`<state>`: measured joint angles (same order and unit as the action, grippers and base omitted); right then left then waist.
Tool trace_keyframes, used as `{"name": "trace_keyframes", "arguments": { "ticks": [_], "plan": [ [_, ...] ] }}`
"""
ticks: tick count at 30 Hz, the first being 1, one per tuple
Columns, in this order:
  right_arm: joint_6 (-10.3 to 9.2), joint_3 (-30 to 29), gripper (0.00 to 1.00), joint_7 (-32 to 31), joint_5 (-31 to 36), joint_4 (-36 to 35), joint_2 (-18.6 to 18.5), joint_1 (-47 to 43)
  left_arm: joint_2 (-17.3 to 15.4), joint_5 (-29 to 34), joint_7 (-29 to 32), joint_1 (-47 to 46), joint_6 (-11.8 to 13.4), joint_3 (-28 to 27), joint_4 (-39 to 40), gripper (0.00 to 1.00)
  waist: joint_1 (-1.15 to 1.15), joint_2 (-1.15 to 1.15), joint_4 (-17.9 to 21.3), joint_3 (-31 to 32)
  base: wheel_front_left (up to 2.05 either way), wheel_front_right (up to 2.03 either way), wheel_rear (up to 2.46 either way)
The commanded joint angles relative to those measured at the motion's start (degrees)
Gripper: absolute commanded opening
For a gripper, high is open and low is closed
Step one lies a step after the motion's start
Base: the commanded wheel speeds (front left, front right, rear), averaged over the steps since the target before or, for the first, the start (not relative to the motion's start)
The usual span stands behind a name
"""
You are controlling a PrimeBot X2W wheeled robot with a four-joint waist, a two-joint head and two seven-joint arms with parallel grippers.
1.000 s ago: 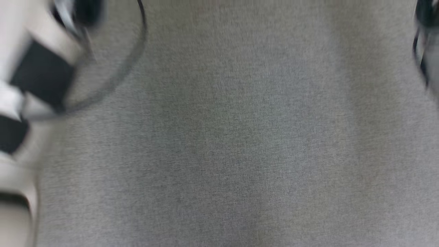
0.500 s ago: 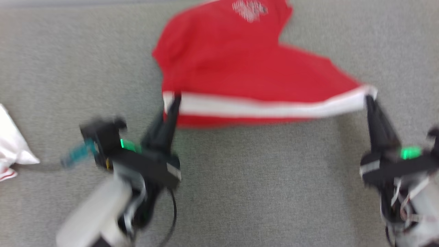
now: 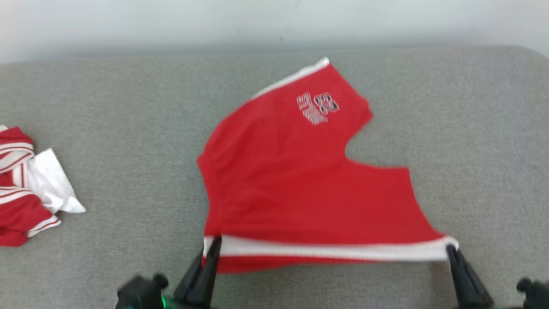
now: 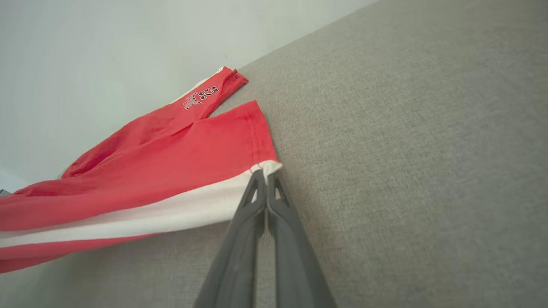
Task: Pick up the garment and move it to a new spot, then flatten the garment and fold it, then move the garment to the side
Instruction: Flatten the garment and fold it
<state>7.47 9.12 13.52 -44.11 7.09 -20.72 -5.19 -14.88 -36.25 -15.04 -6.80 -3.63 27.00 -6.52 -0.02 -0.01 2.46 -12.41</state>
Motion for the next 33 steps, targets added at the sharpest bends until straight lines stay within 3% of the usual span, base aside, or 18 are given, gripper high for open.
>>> {"name": "trace_keyframes", "arguments": {
  "ticks": [1, 7, 12, 20, 27, 33],
  "plan": [
    [0.06, -0.98, 0.00, -0.31, 0.42, -0.49, 0.45, -2.09, 0.88, 2.00, -0.24, 2.50, -0.86, -2.13, 0.26, 0.00, 0.02, 0.01, -0.74, 1.19, 0.00, 0.00, 0.00],
    [0.06, -0.97, 0.00, -1.68, 2.16, -2.05, 2.80, -6.17, 4.75, 8.03, -0.25, 7.26, -3.43, -5.95, -1.17, 0.00, 0.02, 0.01, -0.72, 1.22, 0.00, 0.00, 0.00],
    [0.06, -0.85, 0.00, -2.03, 3.60, -2.20, 4.23, -6.05, 6.93, 11.40, -0.24, 8.02, -3.93, -5.89, -2.85, 0.00, 0.02, 0.01, -0.73, 1.02, 0.00, 0.00, 0.00],
    [0.06, -2.32, 0.00, -1.49, 4.84, -3.63, 3.49, -3.51, 8.42, 9.98, -0.24, 7.24, -3.87, -7.15, -1.45, 0.00, 0.02, 0.01, -1.14, 1.27, 0.00, 0.00, 0.00],
    [0.06, -2.37, 0.00, -4.03, 6.17, -3.67, -0.71, 6.13, 8.72, 6.79, -0.24, 2.37, -3.82, -8.32, 0.60, 0.00, 0.02, 0.01, -1.24, -0.51, 0.00, 0.00, 0.00],
    [0.06, -2.21, 0.00, -8.72, 5.76, 1.30, -3.56, 19.71, 9.78, 4.05, -0.24, -7.42, -3.82, -7.67, -3.72, 0.00, 0.02, 0.01, -3.65, -3.98, 0.00, 0.00, 0.00]
  ]
}}
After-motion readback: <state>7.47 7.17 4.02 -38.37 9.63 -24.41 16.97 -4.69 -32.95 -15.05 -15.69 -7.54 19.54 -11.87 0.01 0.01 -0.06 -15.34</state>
